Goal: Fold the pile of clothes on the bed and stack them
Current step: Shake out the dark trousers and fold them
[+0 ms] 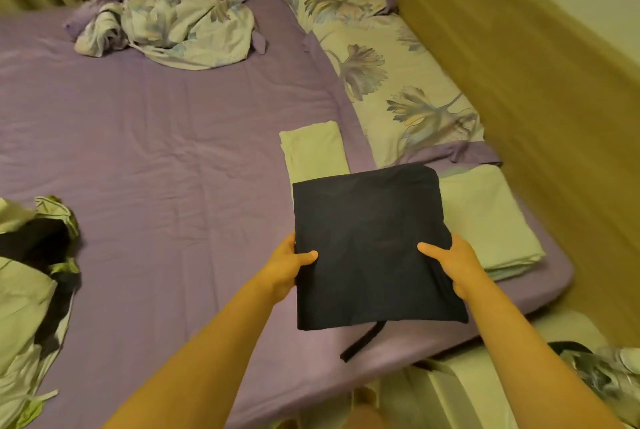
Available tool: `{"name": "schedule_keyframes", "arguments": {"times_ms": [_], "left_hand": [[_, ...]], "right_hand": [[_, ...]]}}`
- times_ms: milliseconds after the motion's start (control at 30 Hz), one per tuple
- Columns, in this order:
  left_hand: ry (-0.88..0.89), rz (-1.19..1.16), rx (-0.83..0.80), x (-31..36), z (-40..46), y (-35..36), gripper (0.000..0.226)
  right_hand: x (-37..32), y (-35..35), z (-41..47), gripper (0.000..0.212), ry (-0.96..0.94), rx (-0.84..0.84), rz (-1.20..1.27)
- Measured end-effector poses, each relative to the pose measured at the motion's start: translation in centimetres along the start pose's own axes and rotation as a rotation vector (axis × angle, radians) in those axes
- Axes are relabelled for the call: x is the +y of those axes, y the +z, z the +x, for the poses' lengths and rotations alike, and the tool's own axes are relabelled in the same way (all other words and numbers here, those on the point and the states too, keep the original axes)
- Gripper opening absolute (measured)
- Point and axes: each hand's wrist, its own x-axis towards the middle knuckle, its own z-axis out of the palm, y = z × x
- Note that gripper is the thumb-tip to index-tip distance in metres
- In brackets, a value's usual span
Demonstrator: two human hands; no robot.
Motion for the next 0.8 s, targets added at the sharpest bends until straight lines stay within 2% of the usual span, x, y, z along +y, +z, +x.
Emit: {"name": "schedule_keyframes", "arguments": {"times_ms": [167,500,800], "left_hand": [[-0.04,0.002,-0.043,2.1,0.2,6.4,0.029],[-0.069,-0.027,-0.051,4.8,5.1,21.1,0.037],[-0.086,0.092,0.019,2.9,10.9,26.8,0.041]], "right_hand": [[-3.4,-6.9,1.0,0.048,-0.031,0.02,-0.08],[-4.8,-19.8,9.1,0.047,0.001,0.072,-0.165],[-0.7,-23.7,17.5,0.047,0.086,0.06,-0.241]]}}
